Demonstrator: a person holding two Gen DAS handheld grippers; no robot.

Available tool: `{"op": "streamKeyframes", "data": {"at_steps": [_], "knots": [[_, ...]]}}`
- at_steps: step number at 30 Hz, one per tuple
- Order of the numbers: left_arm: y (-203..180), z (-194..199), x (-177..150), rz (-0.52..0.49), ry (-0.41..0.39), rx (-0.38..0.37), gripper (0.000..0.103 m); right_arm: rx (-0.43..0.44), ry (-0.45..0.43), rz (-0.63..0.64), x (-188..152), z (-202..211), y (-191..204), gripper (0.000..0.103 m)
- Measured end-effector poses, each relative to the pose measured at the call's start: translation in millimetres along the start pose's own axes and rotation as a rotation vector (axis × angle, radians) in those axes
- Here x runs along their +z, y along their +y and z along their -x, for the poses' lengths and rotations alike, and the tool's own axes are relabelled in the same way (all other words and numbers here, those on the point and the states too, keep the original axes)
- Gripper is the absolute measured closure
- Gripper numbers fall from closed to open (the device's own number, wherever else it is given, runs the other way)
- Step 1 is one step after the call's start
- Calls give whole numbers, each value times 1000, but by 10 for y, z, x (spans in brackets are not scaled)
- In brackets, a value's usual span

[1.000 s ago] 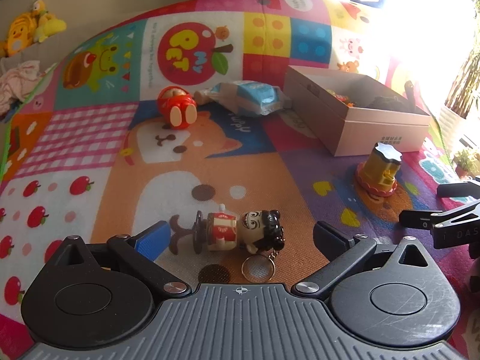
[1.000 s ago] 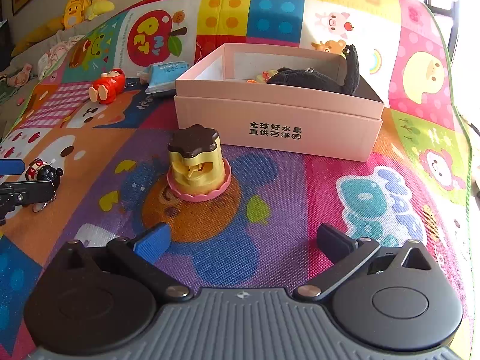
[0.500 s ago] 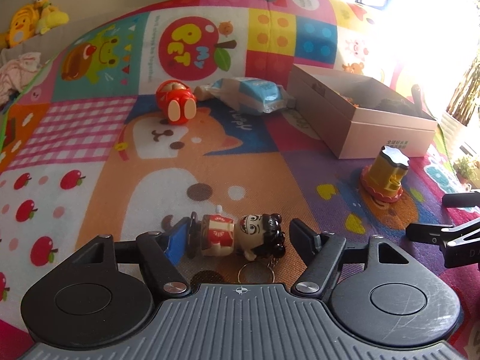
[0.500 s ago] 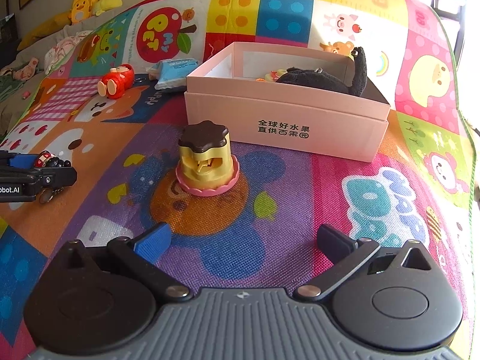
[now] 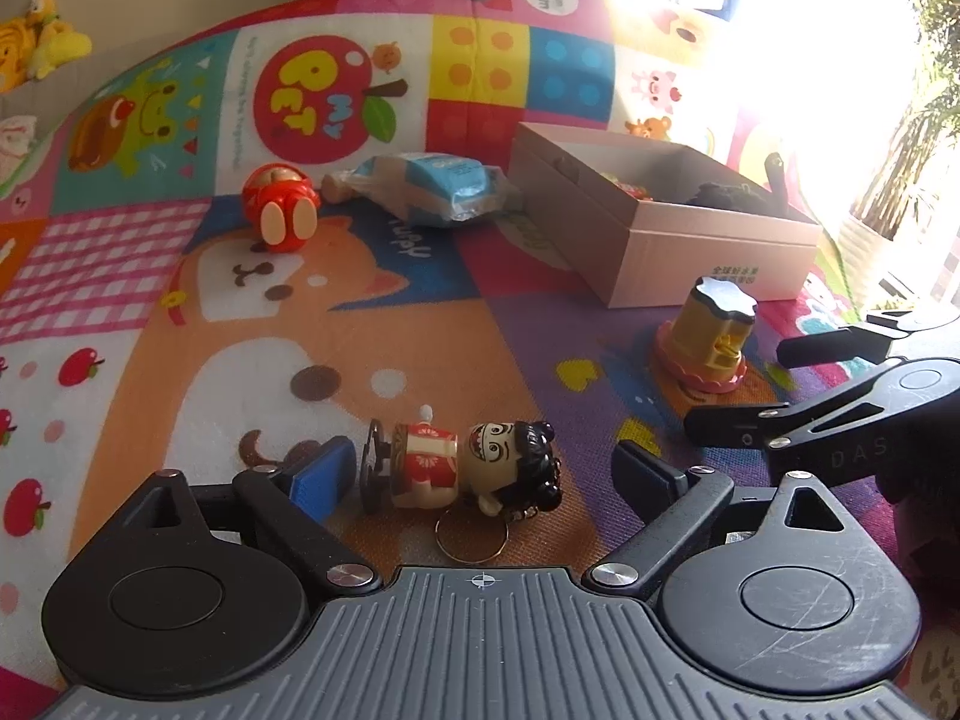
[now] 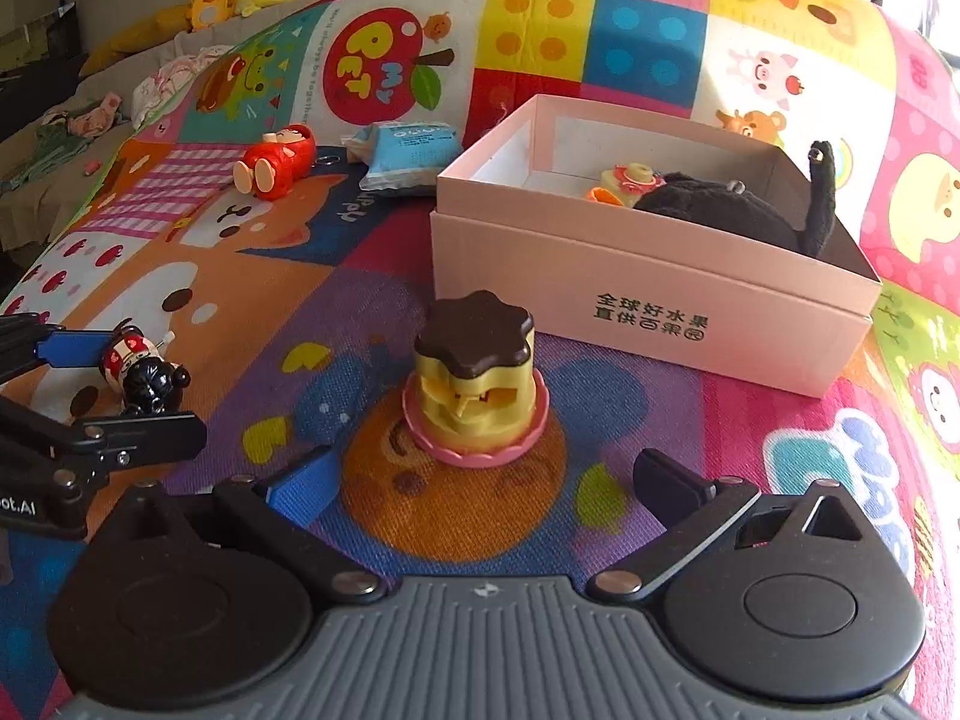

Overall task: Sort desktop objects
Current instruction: 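Grasp the small boy figure keychain with the left tool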

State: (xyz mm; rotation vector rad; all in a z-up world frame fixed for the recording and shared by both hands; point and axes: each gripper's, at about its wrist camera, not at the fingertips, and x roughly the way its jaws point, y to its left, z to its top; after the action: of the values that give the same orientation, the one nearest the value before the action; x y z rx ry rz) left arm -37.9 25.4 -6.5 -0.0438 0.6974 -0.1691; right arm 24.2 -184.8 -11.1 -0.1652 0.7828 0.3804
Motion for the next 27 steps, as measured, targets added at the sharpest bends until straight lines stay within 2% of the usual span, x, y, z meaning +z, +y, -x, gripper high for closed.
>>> {"op": "streamKeyframes", "data": {"at_steps": [3,9,11,14,16,19,21,23,27], "knots": [[4,2,-3,4,-1,-4,6,-5,-7,-4,65,-65,33,2],[11,7,-9,5,-2,-6,6,2,-38,25,114,-52,100,32],[14,7,-10,6,-3,-5,6,18,-36,40,123,-23,124,47],[18,20,-10,13,-11,10,6,3,-24,38,120,38,146,47],[23,27,-9,21,-15,22,10,12,-16,40,88,120,140,47],[-6,23,-6,6,-12,46,19,43,10,27,12,292,100,47],[-49,26,-11,-21,-12,60,29,48,19,29,-60,424,80,47],[-97,31,-16,-45,-7,65,32,40,19,50,-137,558,73,47],[-234,131,-48,-76,11,-14,33,11,11,91,-240,822,47,47]]}}
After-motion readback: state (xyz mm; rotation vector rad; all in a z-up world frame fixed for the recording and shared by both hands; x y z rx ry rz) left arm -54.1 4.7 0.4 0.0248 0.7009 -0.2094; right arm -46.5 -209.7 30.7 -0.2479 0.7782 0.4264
